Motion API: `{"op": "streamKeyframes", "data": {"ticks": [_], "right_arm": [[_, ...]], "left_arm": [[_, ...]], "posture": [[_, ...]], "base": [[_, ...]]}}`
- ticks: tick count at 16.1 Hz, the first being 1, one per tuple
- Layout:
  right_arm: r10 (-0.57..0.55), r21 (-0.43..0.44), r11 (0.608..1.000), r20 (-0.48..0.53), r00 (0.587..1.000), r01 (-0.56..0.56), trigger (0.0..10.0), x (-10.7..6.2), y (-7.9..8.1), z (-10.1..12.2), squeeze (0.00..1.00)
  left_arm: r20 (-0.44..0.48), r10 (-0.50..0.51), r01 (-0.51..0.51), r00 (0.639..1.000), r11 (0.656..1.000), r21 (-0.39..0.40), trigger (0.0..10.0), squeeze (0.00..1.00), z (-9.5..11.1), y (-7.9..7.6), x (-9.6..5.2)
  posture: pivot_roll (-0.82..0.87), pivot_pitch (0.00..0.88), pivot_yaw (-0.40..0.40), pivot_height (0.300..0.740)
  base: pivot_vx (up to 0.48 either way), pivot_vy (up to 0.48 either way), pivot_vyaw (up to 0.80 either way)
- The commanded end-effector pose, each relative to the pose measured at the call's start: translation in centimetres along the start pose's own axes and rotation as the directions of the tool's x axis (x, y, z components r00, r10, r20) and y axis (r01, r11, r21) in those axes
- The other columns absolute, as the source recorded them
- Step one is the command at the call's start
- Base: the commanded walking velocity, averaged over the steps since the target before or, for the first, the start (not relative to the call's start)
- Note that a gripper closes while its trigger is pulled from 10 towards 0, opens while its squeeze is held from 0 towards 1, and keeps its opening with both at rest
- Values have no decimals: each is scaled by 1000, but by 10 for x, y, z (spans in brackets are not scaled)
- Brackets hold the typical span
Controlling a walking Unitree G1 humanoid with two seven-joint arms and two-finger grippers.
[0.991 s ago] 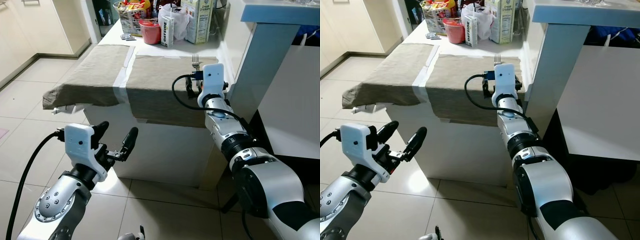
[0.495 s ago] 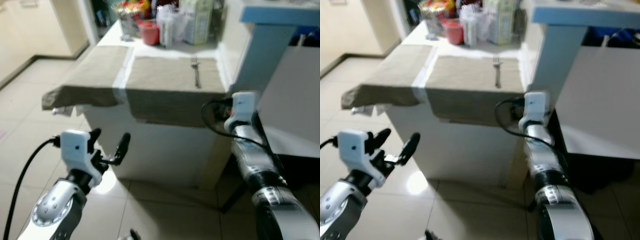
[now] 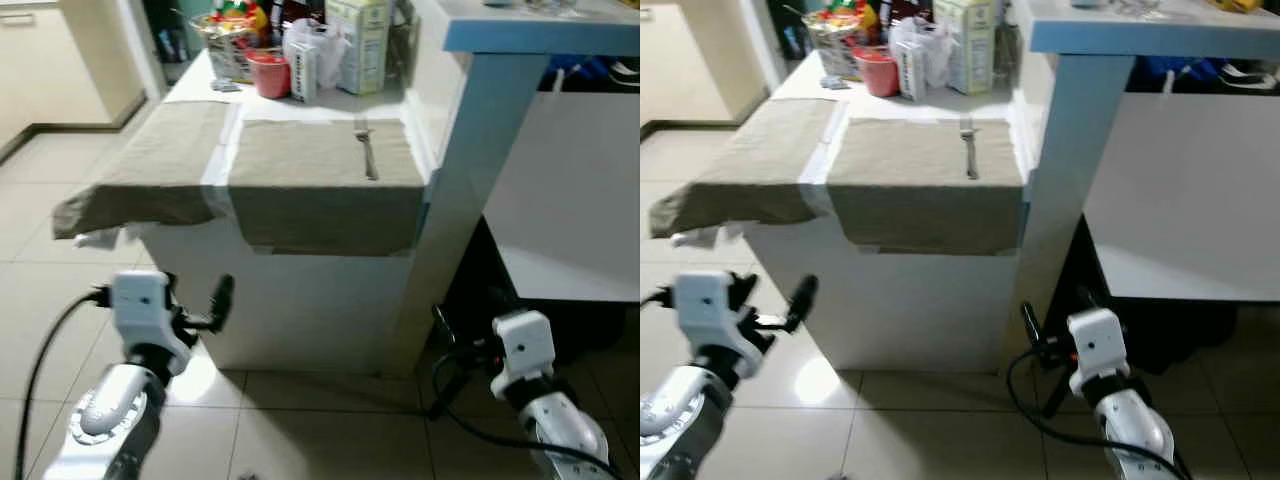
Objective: Setting the table
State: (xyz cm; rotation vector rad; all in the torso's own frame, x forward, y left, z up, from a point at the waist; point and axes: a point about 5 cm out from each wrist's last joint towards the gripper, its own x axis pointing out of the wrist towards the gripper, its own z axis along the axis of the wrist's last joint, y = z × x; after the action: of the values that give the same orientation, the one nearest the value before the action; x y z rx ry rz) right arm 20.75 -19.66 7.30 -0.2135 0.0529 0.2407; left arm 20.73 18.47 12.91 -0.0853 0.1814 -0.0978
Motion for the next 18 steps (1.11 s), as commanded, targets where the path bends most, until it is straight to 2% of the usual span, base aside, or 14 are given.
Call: {"op": "streamKeyframes", "data": {"ticks": [1, 2, 4, 7, 8, 9, 10, 12, 13, 16, 18], "right_arm": [[20, 46, 999, 18, 1000, -20, 10000, 0, 6, 9, 0], [17, 71, 997, 13, 1000, -17, 10000, 0, 8, 8, 0], [24, 96, 995, 45, 999, -28, 10000, 12, 11, 13, 0], [20, 157, 987, 74, 997, -31, 10000, 28, 10, 20, 0], [4, 185, 983, 73, 997, -17, 10000, 34, 10, 20, 0], [-42, 228, 973, 61, 997, 27, 10000, 42, 7, 19, 0], [-69, 253, 966, 52, 996, 53, 10000, 46, 6, 18, 0], [-13, 235, 972, 43, 999, 3, 10000, 59, 26, 21, 0], [-16, 233, 973, 45, 999, 5, 10000, 65, 30, 22, 0], [-6, 238, 971, 23, 1000, 1, 10000, 63, 29, 18, 0], [-46, 241, 970, 23, 999, 39, 10000, 65, 29, 20, 0]], "left_arm": [[7, -28, 28, 1000, 999, -28, 10000, 0, -1, -4, -2], [9, -20, 20, 1000, 999, -48, 10000, 0, -4, -5, -1], [23, -51, 53, 998, 995, -89, 10000, 0, -7, -14, 1], [33, -33, 36, 999, 994, -102, 10000, 0, -8, -15, 3], [32, -21, 25, 999, 990, -138, 10000, 0, -11, -15, 5], [25, 27, -20, 999, 972, -233, 10000, 0, -18, -12, 8], [22, 45, -38, 999, 964, -264, 10000, 0, -22, -12, 9], [42, 47, -35, 998, 970, -241, 10000, 0, -23, -12, 17], [45, 44, -32, 998, 972, -235, 10000, 0, -23, -13, 21], [50, 23, -12, 998, 975, -220, 10000, 0, -21, -16, 27], [70, -2, 17, 998, 975, -223, 10000, 0, -18, -14, 41]], "posture": [[-129, 0, 53, 740], [-127, 0, 53, 740], [-129, 0, 46, 740], [-134, 0, 42, 740], [-135, 0, 40, 740], [-145, 0, 40, 740], [-148, 0, 40, 740], [-168, 1, 43, 740], [-172, 0, 50, 740], [-196, 3, 65, 740], [-264, 4, 118, 740]], "base": [[0, 0, 0], [0, 0, 0], [0, 0, 0], [0, 0, 0], [0, 0, 0], [0, 0, 0], [0, 0, 0], [0, 0, 0], [0, 0, 0], [0, 0, 0], [0, 0, 0]]}}
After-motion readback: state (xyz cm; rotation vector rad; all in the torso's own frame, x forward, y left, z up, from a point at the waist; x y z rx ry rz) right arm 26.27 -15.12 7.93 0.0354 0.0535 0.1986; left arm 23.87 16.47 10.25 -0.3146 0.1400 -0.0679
